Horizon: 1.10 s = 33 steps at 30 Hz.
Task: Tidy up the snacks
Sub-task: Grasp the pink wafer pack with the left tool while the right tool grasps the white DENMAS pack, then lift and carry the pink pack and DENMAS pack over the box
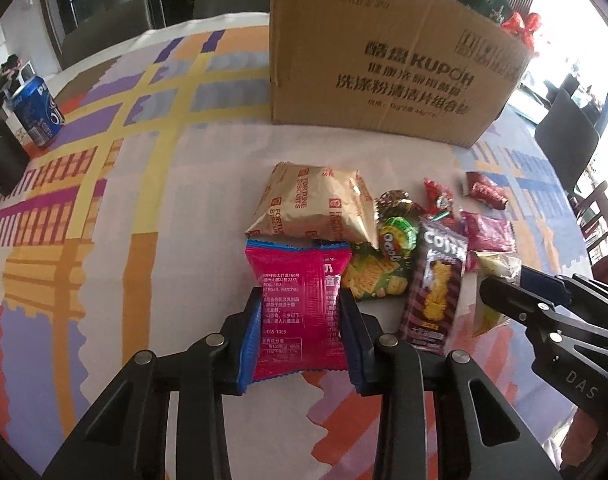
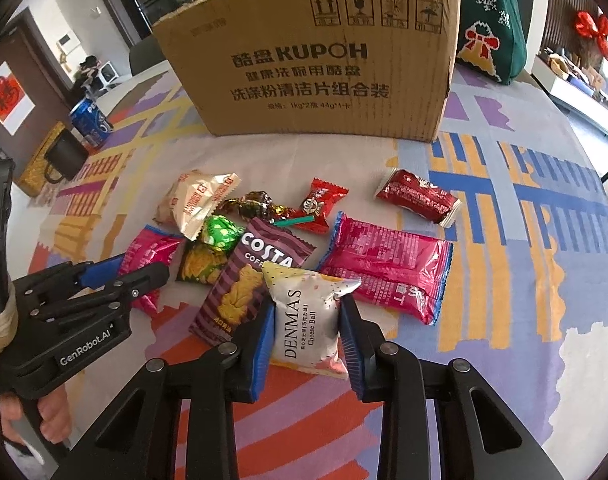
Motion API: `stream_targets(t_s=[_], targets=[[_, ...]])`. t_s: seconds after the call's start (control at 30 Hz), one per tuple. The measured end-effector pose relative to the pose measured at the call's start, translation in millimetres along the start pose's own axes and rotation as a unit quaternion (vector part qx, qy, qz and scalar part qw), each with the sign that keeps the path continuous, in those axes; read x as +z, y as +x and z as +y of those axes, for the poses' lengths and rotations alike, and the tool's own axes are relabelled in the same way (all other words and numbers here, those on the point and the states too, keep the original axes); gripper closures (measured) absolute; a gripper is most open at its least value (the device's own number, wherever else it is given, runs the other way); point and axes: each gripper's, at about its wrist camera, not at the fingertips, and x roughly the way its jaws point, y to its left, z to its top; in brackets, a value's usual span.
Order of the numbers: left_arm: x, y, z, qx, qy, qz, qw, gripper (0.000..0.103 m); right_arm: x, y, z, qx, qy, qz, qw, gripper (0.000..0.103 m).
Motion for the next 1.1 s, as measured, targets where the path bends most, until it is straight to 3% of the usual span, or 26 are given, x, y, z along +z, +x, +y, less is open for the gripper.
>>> stream_targets(t_s=[0.5,1.1], targets=[[5.1,-46.2,-16.8,-0.009,0.01,-0.052,0.9986,0.067,3.1,-39.1,2.2,0.029,-0.007,-0.042,0.999,0.07],[56.2,-95.7,-37.8,-0.006,0.042,-0.143,0.9889,0.067,47.5,-86.3,2.2,0.038,-0.024,-0.129,0.991,0.07]])
